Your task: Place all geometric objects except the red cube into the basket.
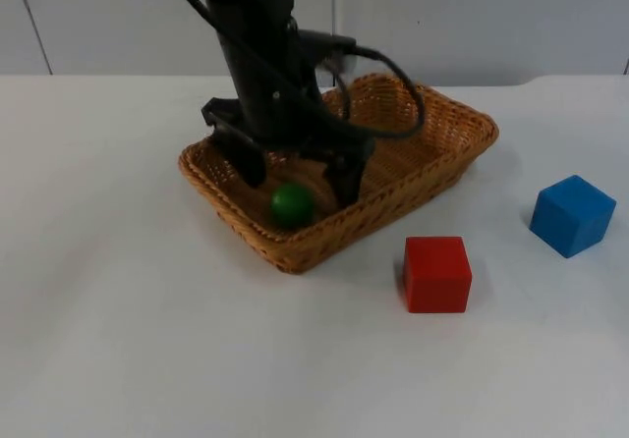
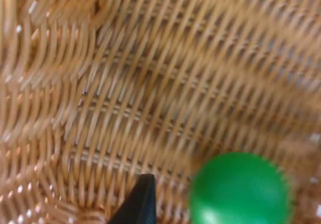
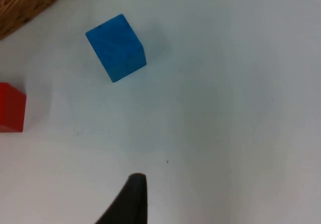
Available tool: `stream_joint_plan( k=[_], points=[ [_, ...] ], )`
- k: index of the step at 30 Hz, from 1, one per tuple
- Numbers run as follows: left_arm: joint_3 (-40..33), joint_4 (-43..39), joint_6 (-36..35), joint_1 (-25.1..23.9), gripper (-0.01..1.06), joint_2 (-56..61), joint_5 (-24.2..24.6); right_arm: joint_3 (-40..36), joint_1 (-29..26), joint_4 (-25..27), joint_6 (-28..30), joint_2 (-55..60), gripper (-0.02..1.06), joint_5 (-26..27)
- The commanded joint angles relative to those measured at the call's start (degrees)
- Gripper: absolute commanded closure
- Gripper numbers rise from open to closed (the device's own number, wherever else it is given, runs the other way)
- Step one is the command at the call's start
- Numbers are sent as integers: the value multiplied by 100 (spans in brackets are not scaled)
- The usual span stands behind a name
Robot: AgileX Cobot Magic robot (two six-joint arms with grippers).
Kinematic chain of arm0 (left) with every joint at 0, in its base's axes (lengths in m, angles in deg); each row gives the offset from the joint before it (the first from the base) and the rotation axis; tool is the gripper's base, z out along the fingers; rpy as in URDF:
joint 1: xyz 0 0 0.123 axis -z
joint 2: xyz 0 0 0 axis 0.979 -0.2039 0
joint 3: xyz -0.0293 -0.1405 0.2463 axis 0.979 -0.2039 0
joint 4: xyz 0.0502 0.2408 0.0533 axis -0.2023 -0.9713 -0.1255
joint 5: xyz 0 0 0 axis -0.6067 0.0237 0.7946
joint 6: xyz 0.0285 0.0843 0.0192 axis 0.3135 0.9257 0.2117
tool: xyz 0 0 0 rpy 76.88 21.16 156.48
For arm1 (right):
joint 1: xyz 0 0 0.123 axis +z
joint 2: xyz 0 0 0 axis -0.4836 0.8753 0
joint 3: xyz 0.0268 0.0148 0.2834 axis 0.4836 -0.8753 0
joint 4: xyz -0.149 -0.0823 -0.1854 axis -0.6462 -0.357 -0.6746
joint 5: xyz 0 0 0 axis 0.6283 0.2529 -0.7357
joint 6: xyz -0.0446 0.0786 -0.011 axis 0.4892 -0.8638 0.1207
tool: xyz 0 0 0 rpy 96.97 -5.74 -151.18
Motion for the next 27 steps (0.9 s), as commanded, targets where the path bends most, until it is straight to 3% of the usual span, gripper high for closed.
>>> stream_joint_plan(
  k=[1,9,12,16,20,27],
  points=[
    [36,117,-24,15,0,278,120,25,-23,17,1,-2,-1,56],
    [18,190,-297,15,0,1222,721,25,-23,17,1,-2,-1,71],
    [-162,190,-297,15,0,1481,732,25,-23,17,1,-2,-1,71],
    [-942,173,-297,15,0,1984,268,25,-23,17,1,-2,-1,61],
    [-2415,162,-325,-86,0,2740,-481,25,-23,42,1,-2,-1,36],
    [-4179,150,-347,-644,0,3966,-1044,25,-23,125,1,-2,-1,36]
  ],
)
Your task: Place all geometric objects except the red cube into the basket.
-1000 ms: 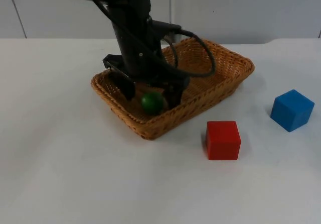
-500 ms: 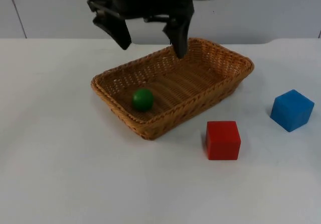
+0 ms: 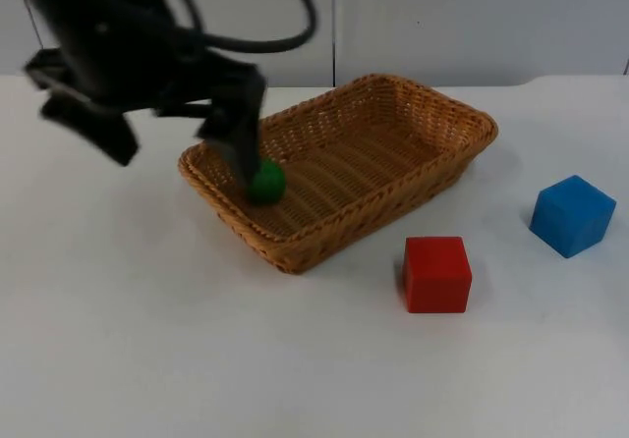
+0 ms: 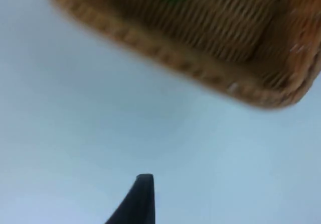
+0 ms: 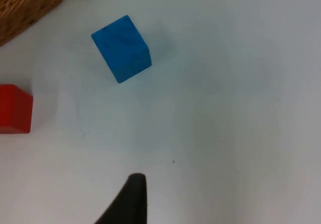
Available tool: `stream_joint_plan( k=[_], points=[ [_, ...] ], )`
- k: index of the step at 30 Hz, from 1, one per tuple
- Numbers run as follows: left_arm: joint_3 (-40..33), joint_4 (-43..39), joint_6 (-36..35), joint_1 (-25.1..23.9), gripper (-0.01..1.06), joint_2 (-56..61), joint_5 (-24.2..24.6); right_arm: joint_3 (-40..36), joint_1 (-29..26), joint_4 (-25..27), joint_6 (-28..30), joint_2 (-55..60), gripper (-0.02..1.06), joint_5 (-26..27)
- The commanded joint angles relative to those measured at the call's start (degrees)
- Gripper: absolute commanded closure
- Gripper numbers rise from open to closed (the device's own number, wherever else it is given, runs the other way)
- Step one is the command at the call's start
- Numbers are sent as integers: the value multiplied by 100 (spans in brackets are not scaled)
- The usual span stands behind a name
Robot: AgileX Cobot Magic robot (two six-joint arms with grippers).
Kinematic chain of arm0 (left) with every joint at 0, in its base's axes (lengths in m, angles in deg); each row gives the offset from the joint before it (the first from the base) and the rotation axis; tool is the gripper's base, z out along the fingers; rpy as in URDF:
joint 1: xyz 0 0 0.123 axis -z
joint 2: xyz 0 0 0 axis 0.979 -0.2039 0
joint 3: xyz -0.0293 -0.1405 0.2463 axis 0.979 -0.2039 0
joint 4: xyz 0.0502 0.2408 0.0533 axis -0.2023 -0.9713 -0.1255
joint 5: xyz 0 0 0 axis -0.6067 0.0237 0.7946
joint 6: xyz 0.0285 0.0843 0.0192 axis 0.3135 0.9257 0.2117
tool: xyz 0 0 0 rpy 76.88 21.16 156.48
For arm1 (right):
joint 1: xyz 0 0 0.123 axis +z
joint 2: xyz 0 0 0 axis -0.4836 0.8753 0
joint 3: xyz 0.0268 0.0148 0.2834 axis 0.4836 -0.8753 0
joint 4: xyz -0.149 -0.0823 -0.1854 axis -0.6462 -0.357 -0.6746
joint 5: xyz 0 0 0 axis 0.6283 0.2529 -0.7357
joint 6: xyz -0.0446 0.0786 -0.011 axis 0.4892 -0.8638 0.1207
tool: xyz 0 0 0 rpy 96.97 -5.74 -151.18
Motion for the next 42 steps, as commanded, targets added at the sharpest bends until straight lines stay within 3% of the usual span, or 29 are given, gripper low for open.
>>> stream_joint_plan(
  k=[1,6,12,30,35,42],
  points=[
    [-342,0,-56,-144,0,373,-218,25,-23,20,1,-2,-1,36],
    [-1414,0,-158,-894,0,1356,-399,25,-23,20,1,-2,-1,36],
    [-1986,-17,-158,-1161,0,2140,-334,25,-23,20,1,-2,-1,36],
    [-3286,-270,-643,-1161,0,4575,-310,25,-23,43,75,-2,-1,-12],
    [-3634,-976,-1376,-1161,0,4959,-347,25,-23,55,136,-2,-1,-12],
    [-3850,-1065,-1419,-1161,0,5130,-321,25,-23,83,266,8,-1,-1]
  ],
)
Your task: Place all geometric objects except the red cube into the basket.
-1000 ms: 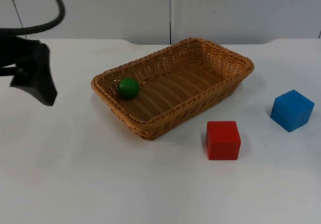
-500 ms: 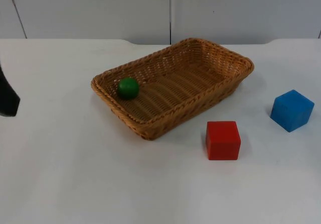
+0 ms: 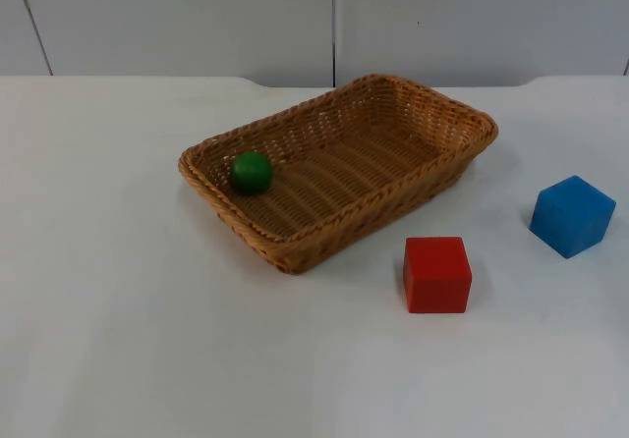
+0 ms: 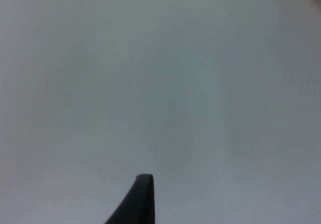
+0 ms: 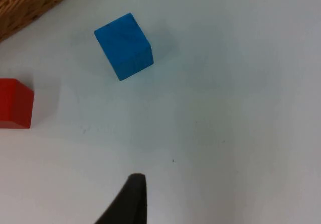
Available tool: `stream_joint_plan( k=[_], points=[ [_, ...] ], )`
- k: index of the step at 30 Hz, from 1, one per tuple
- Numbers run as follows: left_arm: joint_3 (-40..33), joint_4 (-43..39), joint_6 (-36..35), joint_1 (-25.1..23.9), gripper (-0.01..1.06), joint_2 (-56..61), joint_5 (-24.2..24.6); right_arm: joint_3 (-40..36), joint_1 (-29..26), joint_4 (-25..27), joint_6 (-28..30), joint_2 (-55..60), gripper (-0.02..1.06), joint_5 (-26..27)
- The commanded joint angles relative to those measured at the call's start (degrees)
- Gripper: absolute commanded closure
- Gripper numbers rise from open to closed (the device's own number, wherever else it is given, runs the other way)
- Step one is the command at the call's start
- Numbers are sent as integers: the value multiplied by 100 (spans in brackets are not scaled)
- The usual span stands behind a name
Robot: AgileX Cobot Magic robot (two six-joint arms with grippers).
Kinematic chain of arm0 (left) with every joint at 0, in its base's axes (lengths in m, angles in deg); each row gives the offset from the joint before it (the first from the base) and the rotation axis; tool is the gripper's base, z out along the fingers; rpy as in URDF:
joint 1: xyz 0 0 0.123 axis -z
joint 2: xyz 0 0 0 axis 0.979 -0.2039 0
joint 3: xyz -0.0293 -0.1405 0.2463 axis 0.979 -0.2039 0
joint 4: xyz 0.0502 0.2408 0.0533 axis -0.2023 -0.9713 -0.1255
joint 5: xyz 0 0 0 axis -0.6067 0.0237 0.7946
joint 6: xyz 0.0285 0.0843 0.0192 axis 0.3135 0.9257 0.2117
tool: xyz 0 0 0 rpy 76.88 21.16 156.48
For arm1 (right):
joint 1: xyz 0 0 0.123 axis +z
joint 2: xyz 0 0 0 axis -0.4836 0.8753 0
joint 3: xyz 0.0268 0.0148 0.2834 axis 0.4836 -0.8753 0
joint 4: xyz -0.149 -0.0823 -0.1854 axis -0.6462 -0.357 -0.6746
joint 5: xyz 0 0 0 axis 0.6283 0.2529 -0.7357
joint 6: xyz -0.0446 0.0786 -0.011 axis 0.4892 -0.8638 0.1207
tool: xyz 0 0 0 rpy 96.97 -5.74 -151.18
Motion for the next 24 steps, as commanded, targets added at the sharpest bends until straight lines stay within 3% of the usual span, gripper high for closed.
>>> stream_joint_plan(
  k=[1,4,9,16,24],
  points=[
    [-34,7,44,-24,0,43,-11,25,-23,29,109,21,-1,-1],
    [-34,325,500,-24,0,43,-11,25,-23,102,228,137,-1,-1],
    [-34,351,676,-24,0,43,29,25,-16,228,452,360,-1,-22],
    [-34,338,780,-24,0,43,129,25,-16,910,1629,814,-1,-71],
    [-34,315,794,-24,0,43,45,234,-16,921,1764,1922,-1,387]
  ],
)
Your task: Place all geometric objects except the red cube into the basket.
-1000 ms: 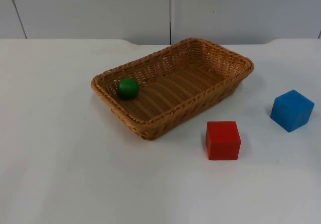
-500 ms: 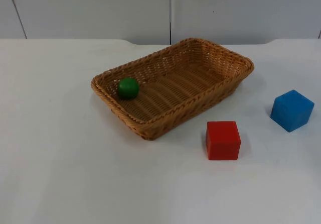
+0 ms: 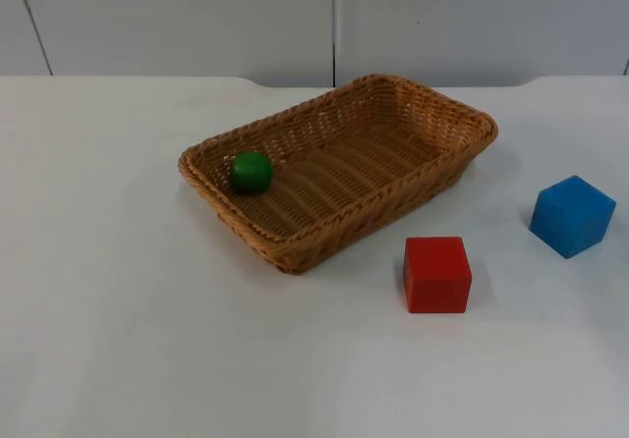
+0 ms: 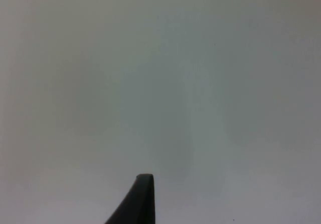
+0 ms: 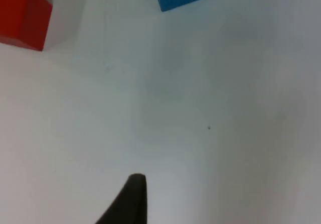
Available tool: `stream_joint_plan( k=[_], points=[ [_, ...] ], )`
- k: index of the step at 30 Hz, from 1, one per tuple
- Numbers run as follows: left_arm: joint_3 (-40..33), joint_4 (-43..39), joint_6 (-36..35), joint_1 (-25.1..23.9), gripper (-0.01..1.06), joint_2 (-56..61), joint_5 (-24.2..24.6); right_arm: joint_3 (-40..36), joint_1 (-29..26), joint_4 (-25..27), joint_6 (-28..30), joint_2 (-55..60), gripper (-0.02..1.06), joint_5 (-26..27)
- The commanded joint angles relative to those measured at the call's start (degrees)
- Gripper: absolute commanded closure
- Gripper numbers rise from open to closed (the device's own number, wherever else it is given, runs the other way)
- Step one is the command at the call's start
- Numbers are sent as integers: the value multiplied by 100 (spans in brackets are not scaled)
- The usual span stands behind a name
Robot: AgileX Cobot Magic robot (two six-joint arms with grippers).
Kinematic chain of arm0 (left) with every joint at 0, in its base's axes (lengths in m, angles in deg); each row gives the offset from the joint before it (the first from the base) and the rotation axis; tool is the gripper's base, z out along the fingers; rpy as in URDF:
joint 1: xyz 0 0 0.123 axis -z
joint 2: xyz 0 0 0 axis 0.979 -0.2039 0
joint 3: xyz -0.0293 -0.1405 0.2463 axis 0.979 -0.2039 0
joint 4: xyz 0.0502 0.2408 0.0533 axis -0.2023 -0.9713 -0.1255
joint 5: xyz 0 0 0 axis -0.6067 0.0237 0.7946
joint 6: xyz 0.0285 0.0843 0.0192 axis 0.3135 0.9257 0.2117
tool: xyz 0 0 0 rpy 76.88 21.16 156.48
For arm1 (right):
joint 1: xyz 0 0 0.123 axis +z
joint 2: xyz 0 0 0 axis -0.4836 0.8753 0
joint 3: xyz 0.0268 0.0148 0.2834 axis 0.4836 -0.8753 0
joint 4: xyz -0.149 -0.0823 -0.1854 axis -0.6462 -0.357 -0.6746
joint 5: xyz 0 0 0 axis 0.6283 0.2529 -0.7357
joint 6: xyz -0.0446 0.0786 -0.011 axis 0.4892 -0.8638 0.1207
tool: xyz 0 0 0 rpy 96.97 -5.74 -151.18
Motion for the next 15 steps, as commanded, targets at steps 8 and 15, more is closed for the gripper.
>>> stream_joint_plan(
  k=[8,15],
  points=[
    [-33,20,14,-24,0,38,-108,1113,-16,43,358,1652,6,115],
    [-33,-61,14,-24,0,38,-116,1916,425,-44,828,2871,11,344]
  ],
)
